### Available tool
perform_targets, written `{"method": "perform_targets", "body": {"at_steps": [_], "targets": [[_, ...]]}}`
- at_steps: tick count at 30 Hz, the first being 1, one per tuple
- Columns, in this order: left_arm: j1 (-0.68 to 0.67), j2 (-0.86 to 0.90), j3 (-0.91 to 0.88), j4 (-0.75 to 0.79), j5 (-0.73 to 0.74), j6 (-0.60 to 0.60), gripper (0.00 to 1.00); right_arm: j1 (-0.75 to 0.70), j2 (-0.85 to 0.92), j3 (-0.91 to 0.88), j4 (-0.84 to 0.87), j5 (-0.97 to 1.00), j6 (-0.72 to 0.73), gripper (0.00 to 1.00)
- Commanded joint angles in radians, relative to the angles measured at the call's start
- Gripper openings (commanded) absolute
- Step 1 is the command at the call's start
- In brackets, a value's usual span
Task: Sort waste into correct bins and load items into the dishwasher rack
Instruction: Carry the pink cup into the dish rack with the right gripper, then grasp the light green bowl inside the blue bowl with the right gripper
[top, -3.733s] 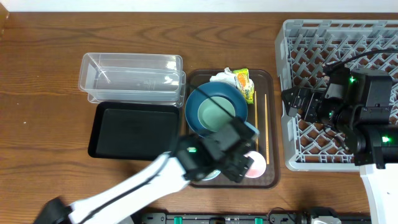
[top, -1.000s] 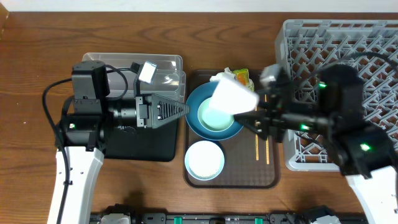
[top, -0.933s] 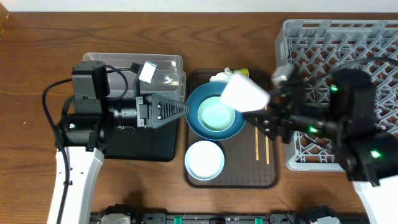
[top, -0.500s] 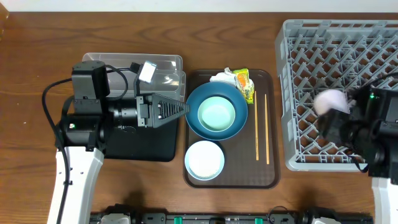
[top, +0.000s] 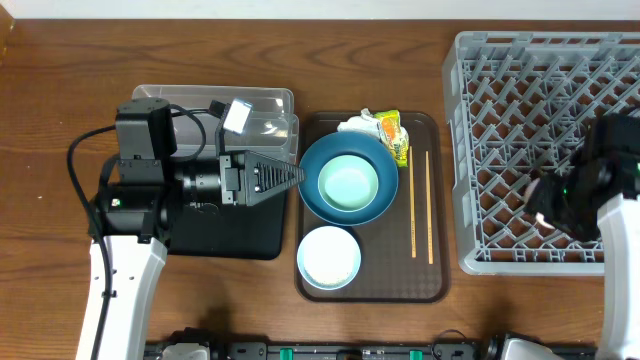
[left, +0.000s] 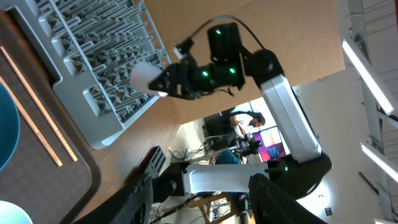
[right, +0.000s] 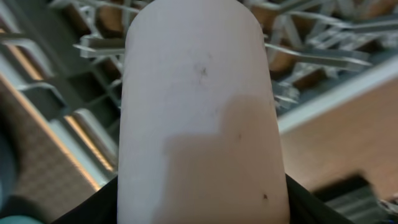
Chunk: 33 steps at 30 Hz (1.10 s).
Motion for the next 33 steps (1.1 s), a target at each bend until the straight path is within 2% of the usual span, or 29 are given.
{"method": "perform_targets", "body": {"at_steps": [1,2,8,10,13,17,19,22,25,30,33], "targets": [[-0.001,-0.005,0.011,0.001,0.002,0.017,0.53,-0.02,0.047,0.011,-0.007,-0.114,-0.012,0.43],[-0.001,-0.005,0.011,0.0,0.002,0.017,0.53,-0.02,0.061,0.011,-0.019,-0.11,-0.016,0.45],[-0.001,-0.005,0.011,0.001,0.002,0.017,0.53,-0.02,0.105,0.011,-0.037,-0.079,-0.031,0.77],[-0.001,-0.005,0.011,0.001,0.002,0.017,0.54,-0.02,0.101,0.02,-0.036,-0.073,-0.03,0.83],[-0.002,-0.005,0.011,0.0,0.003,0.017,0.54,-0.016,0.086,0.052,-0.035,-0.118,-0.036,0.84],[-0.002,-0.006,0.011,0.0,0.002,0.017,0.53,0.048,0.023,0.065,0.02,-0.333,-0.168,0.81],[-0.002,-0.007,0.011,0.0,0.002,0.018,0.53,0.122,-0.013,0.065,0.065,-0.435,-0.226,0.78],[-0.002,-0.023,0.011,0.0,-0.009,0.044,0.53,0.284,-0.051,0.065,0.147,-0.452,-0.233,0.74],[-0.002,-0.073,0.011,-0.049,-0.172,0.065,0.46,0.467,-0.048,0.062,0.239,-0.39,-0.164,0.68],[-0.002,-0.208,0.011,-0.302,-0.75,0.092,0.46,0.699,0.042,0.049,0.37,-0.11,0.021,0.64],[-0.002,-0.283,0.011,-0.443,-1.015,0.092,0.49,0.76,0.14,0.049,0.413,0.041,0.105,0.56]]}}
